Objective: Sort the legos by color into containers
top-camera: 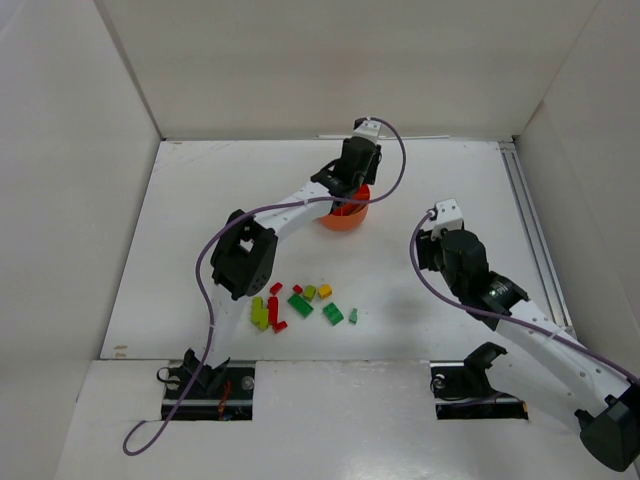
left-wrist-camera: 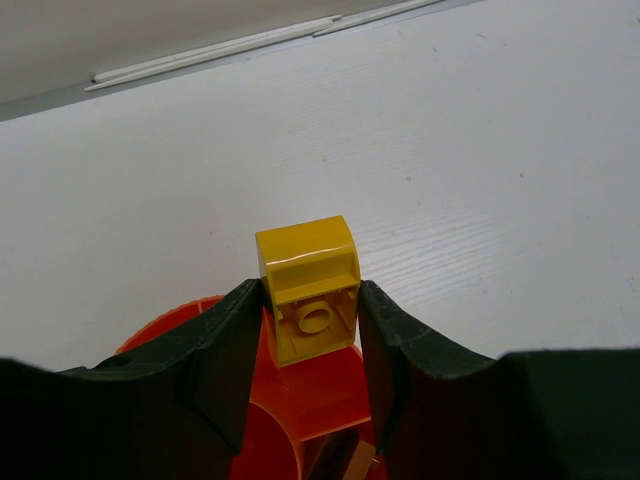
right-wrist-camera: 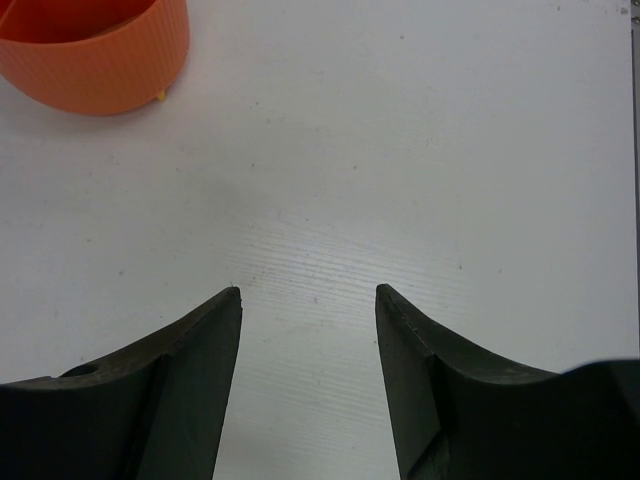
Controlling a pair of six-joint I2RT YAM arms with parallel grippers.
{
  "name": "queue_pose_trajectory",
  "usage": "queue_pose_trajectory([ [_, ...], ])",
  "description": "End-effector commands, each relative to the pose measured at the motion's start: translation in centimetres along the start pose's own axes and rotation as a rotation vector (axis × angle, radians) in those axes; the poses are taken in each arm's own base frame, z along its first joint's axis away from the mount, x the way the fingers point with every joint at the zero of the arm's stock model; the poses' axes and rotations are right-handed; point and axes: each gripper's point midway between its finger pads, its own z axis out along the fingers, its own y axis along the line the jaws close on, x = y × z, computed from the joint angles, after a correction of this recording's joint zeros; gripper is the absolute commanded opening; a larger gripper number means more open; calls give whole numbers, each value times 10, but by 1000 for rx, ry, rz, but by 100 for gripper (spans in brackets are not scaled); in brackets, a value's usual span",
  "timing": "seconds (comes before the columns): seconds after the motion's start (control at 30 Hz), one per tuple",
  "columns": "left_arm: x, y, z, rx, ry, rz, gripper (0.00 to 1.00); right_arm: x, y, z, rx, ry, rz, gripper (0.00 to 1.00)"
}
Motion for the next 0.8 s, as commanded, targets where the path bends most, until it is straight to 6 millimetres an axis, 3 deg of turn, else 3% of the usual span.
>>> queue_pose_trajectory([
  [0.0, -1, -11, -1, 61, -15, 35, 39, -25, -3, -3, 2, -69, 29, 61],
  [0.13, 10, -12, -1, 81, 8, 68, 39, -24, -6, -3, 10, -67, 32, 61],
  [0.4, 12, -13, -2, 93, 10, 78, 39, -24, -6, -3, 11, -67, 23, 61],
  [0.57, 8, -16, -5, 116, 5, 76, 61, -24, -6, -3, 11, -67, 23, 61],
  [0.77, 3, -16, -12, 117, 3, 66, 63, -28, -5, -4, 2, -84, 30, 61],
])
